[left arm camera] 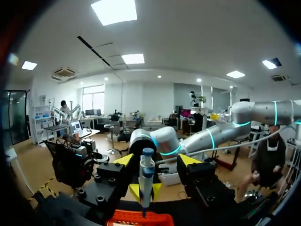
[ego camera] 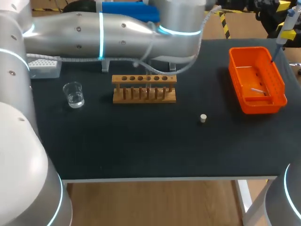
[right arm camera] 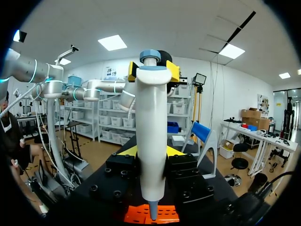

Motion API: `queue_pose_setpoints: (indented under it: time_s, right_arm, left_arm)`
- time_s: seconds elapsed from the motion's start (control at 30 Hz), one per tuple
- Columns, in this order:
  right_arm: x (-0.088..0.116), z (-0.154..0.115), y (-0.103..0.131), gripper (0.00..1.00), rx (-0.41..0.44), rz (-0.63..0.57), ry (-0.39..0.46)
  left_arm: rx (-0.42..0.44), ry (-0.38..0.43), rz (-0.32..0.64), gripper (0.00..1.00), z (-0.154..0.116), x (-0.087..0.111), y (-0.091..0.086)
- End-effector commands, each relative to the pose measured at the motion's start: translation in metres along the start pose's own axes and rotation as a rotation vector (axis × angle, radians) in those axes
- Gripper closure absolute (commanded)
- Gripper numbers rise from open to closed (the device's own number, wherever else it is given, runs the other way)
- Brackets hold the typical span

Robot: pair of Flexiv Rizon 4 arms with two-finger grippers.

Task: Invert the test tube, pick up the pipette, mount the tip to pipette, aspirate from beaker and dispense into the tube, eject the tip, return the pipette, and cap with the stopper.

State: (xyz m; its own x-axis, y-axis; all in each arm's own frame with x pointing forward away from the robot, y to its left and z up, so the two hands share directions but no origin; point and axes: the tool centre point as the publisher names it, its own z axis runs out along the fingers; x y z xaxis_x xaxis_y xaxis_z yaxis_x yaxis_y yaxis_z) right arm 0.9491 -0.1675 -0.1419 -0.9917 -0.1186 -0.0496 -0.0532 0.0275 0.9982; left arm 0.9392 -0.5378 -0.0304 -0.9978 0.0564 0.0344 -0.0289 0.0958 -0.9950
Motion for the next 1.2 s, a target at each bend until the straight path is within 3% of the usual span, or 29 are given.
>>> queue_pose_setpoints:
  time_s: [0.03,0.47,1.0,1.2]
  right_arm:
    - [0.000,0.000,0.001,1.00,0.003,0.000,0.001]
    - [0.000,0.000,0.001,1.00,0.003,0.000,0.001]
    - [0.000,0.000,0.001,1.00,0.003,0.000,0.001]
    - [0.000,0.000,0.001,1.00,0.003,0.000,0.001]
  left_arm:
    - [-0.058,0.011,-0.023,0.00,-0.059,0.007,0.000]
    - [-0.138,-0.087,-0.072,0.00,-0.165,0.047,0.031]
    - [-0.075,-0.170,-0.042,0.00,-0.259,0.089,0.090]
    - [-0.049,-0.158,0.005,0.00,-0.285,0.101,0.107]
